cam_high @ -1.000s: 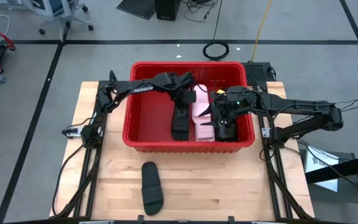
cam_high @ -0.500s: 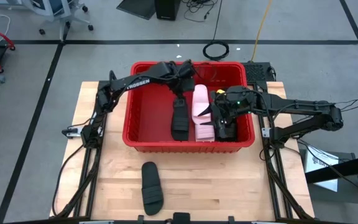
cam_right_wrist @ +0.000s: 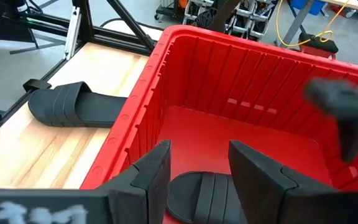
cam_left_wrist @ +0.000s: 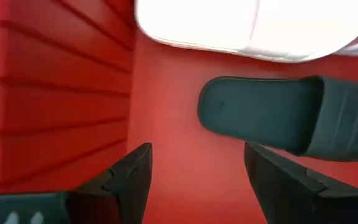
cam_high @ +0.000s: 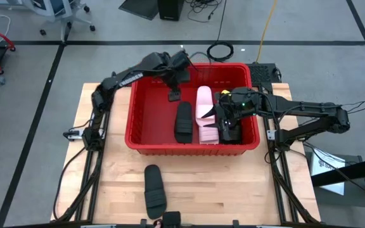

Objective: Pick and place slides into bin
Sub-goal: Put the black slide into the red bin

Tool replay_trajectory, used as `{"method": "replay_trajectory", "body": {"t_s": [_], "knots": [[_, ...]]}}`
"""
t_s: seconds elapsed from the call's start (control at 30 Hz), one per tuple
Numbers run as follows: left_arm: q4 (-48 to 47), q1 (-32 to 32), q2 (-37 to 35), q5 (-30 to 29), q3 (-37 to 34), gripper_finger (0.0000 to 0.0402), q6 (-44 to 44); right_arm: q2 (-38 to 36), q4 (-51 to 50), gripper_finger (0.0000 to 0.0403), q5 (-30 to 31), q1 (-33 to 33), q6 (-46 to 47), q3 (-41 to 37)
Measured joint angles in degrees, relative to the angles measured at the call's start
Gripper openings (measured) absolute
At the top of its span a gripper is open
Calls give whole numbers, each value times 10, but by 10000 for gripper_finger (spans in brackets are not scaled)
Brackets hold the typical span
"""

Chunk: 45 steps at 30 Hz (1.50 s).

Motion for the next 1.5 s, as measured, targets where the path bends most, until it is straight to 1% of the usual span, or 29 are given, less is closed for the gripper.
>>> {"method": "replay_trajectory", "body": {"t_s": [0.1,0.23,0.33,0.47,0.7,0.87,1.07,1.17,1.3,1.5], "knots": [[1,2,-35,-1,1,248,-5,0,17,150,0,7,1,-10],[1,-3,-92,0,1,248,-18,-3,73,150,0,20,0,-50],[4,-13,-137,3,1,248,-29,-8,127,150,0,25,0,-82],[0,-35,-185,4,1,248,-37,-18,164,150,0,26,9,-113],[-19,-91,-246,2,2,248,-76,-57,167,150,0,26,29,-137],[-53,-150,-262,1,1,248,-111,-91,169,150,1,37,36,-163],[-87,-230,-261,0,1,248,-157,-125,219,150,1,65,38,-212],[-88,-271,-257,0,-6,248,-182,-137,236,150,1,77,29,-220],[-81,-323,-256,0,-41,248,-217,-152,237,150,1,92,31,-220],[-49,-389,-256,-1,-126,248,-256,-156,223,150,1,108,27,-220]]}}
